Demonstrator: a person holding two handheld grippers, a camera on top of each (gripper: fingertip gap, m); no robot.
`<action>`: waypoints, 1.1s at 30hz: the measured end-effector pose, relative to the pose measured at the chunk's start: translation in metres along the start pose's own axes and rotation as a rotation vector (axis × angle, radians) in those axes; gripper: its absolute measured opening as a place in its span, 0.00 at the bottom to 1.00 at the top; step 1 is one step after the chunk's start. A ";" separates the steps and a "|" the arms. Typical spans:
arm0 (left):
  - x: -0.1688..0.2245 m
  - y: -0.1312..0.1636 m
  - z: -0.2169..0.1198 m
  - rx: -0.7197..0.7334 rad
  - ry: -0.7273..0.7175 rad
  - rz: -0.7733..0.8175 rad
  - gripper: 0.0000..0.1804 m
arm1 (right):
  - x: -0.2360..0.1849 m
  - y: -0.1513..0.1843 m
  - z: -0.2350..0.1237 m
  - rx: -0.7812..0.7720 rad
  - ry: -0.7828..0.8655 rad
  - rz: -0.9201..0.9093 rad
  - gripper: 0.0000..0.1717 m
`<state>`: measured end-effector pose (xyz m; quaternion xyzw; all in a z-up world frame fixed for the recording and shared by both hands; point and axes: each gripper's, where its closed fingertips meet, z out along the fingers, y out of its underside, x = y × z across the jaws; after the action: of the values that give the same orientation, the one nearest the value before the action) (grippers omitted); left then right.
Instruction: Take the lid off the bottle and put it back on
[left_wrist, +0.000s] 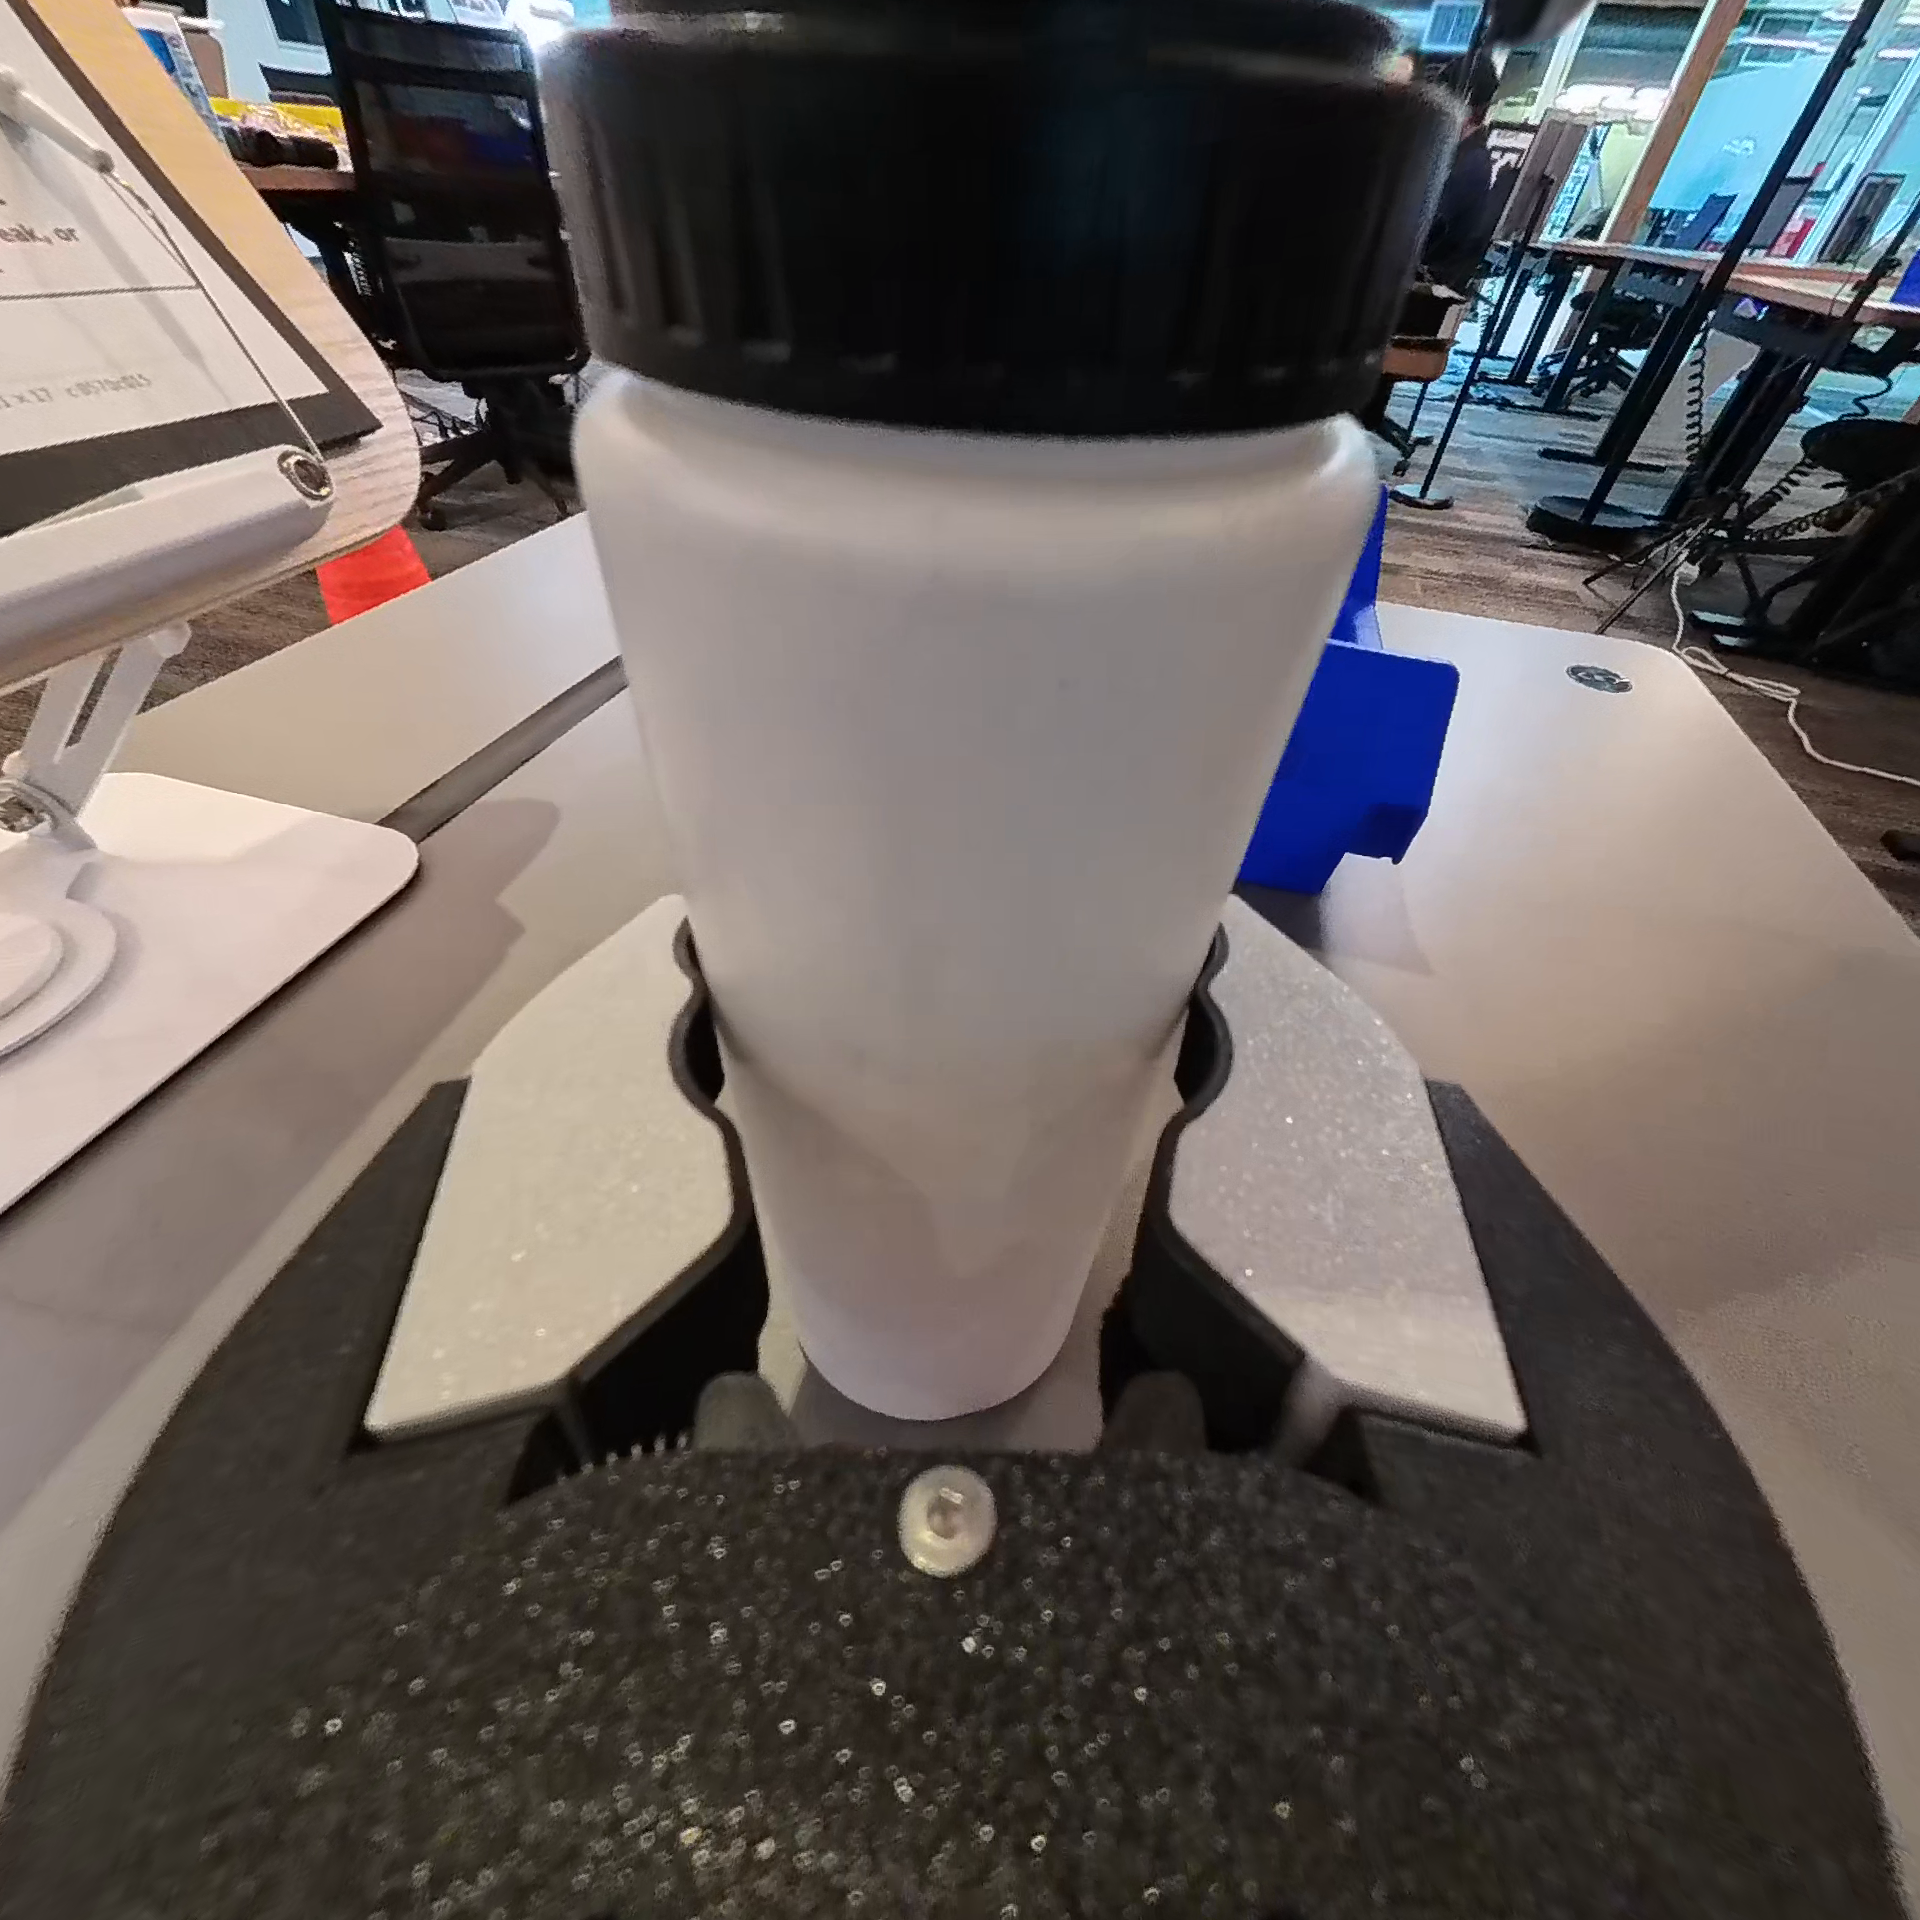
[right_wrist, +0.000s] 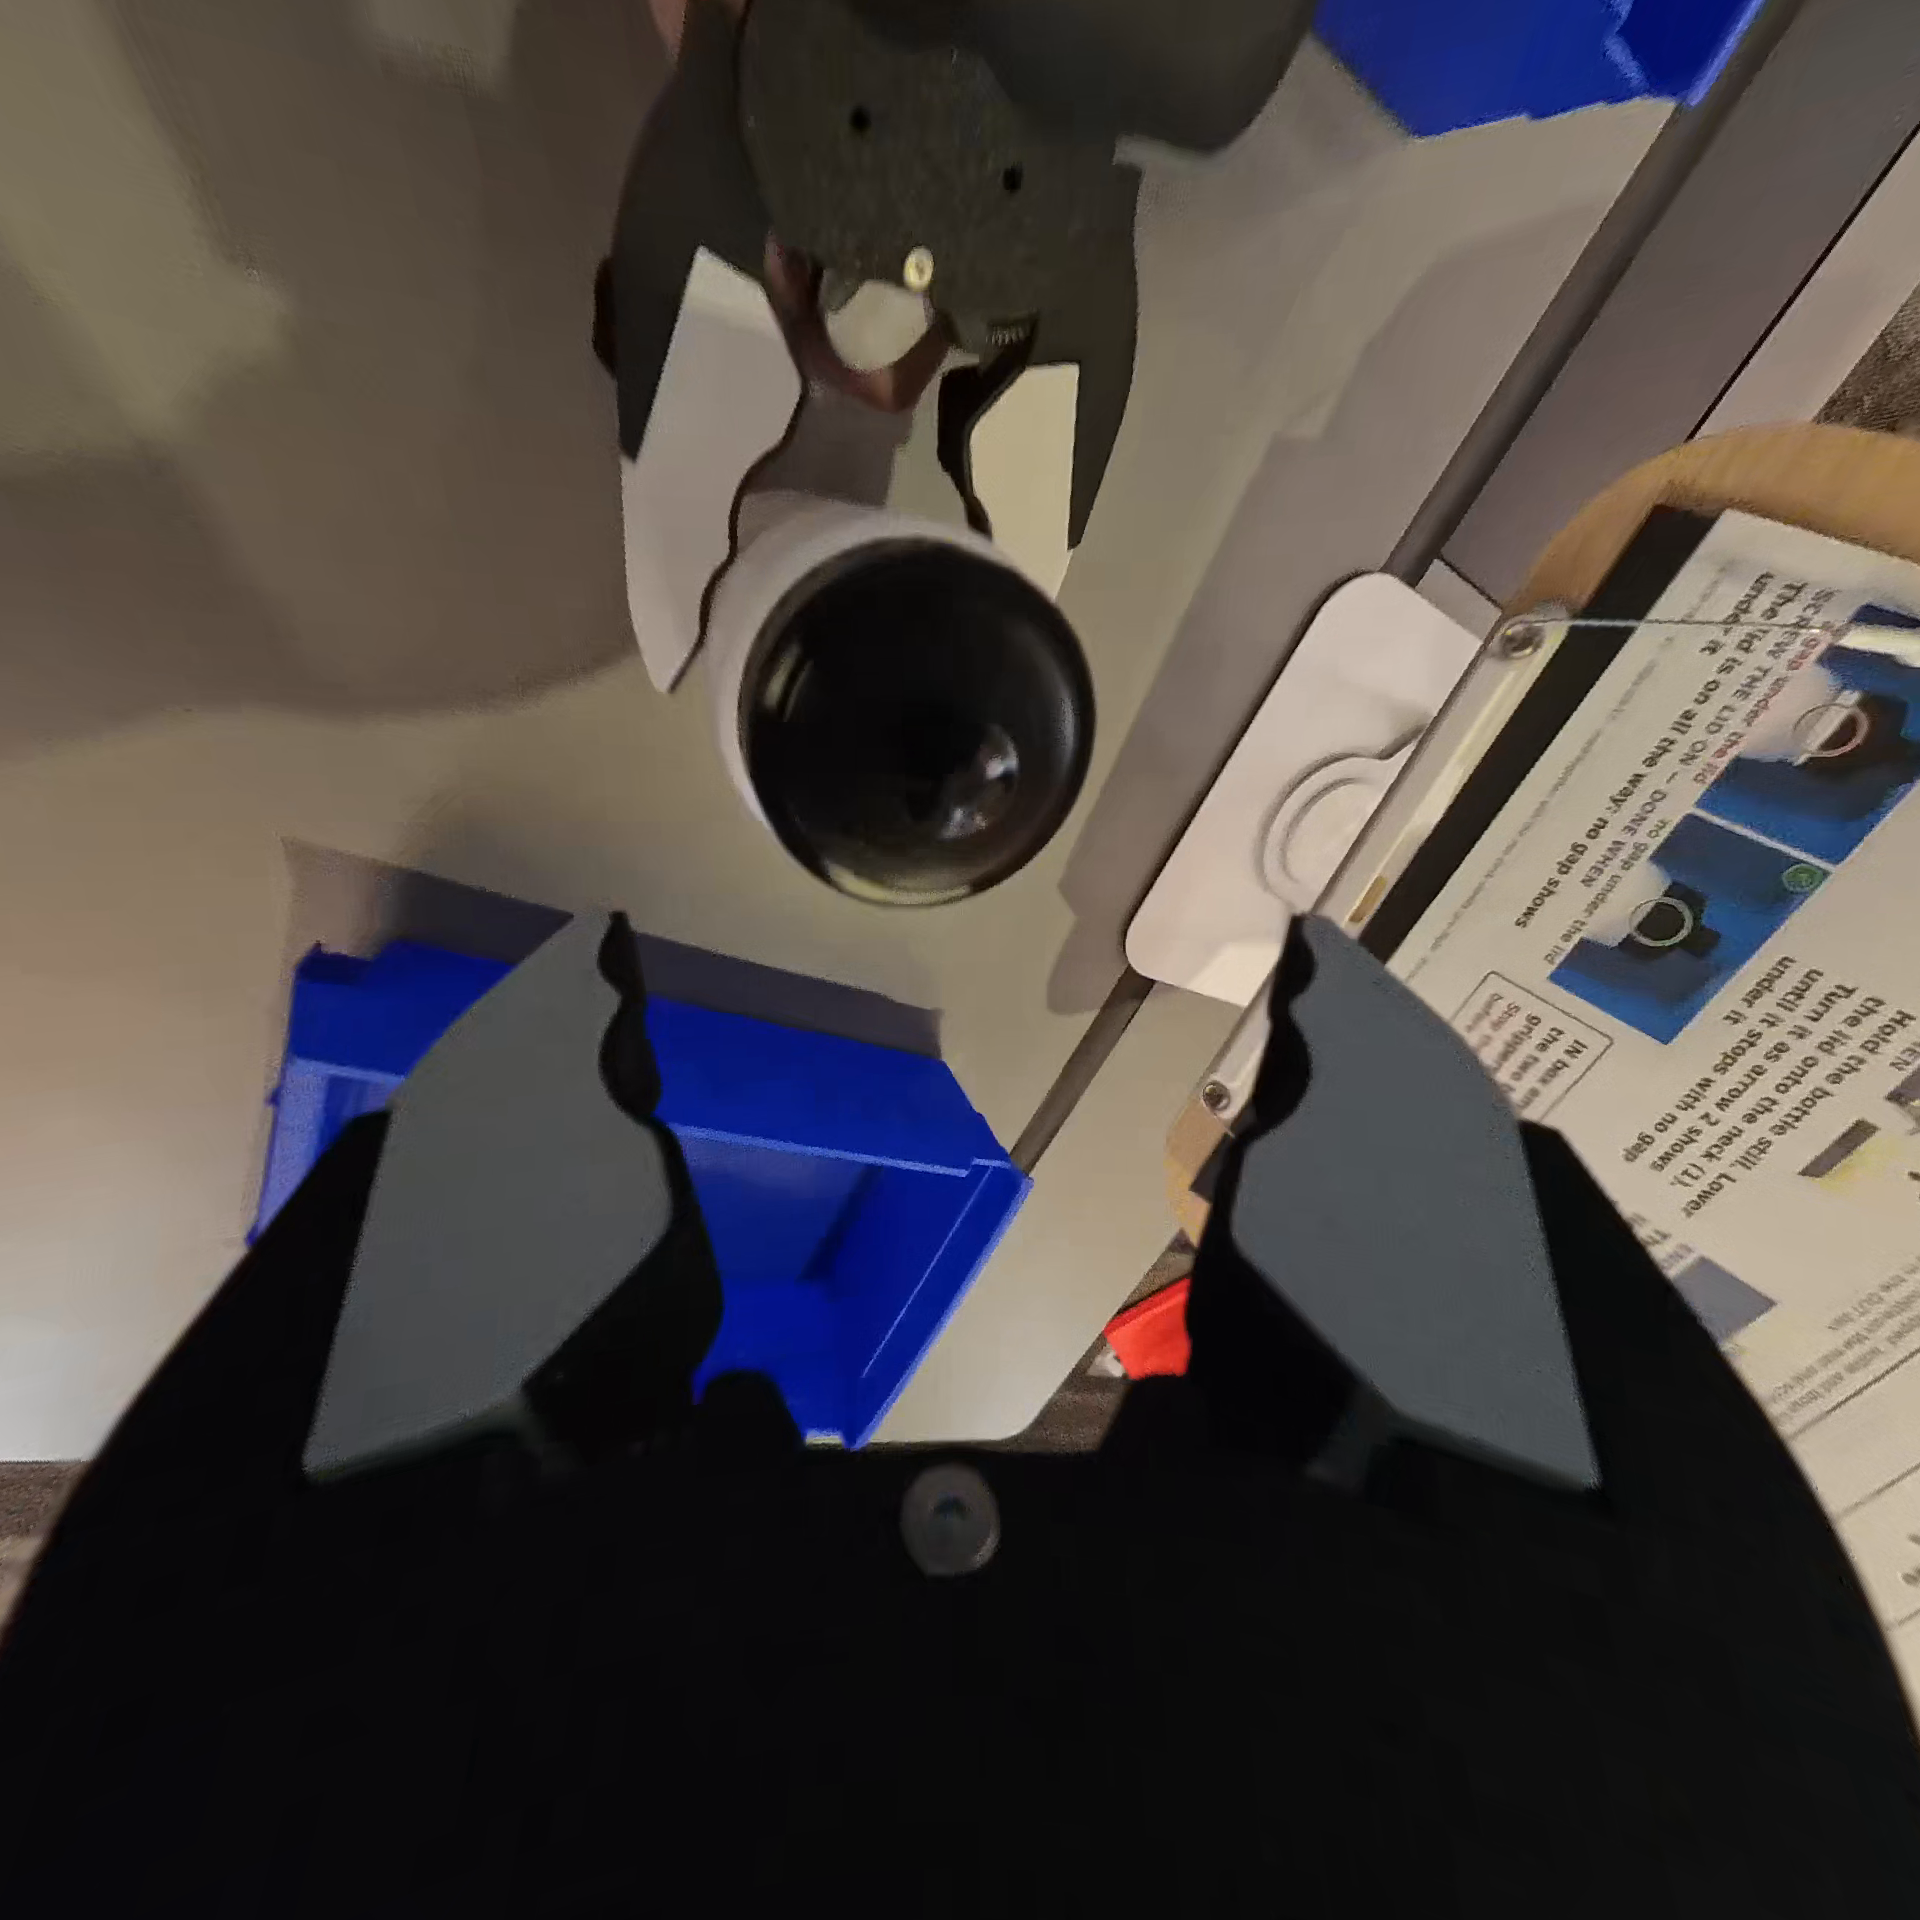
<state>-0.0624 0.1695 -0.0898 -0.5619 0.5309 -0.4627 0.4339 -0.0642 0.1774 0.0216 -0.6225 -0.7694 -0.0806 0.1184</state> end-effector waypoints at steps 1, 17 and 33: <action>0.000 0.000 0.000 0.000 0.002 -0.002 0.48 | -0.002 0.005 0.003 -0.012 -0.018 -0.006 0.68; -0.001 0.002 0.002 -0.010 0.009 -0.011 0.48 | -0.006 -0.023 0.028 0.024 -0.260 0.098 0.40; 0.000 0.004 0.003 -0.022 -0.006 0.000 0.48 | -0.010 -0.021 0.028 -0.336 -0.266 1.064 0.41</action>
<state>-0.0604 0.1689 -0.0940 -0.5678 0.5348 -0.4552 0.4294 -0.0852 0.1709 -0.0071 -0.9391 -0.3351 -0.0520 -0.0556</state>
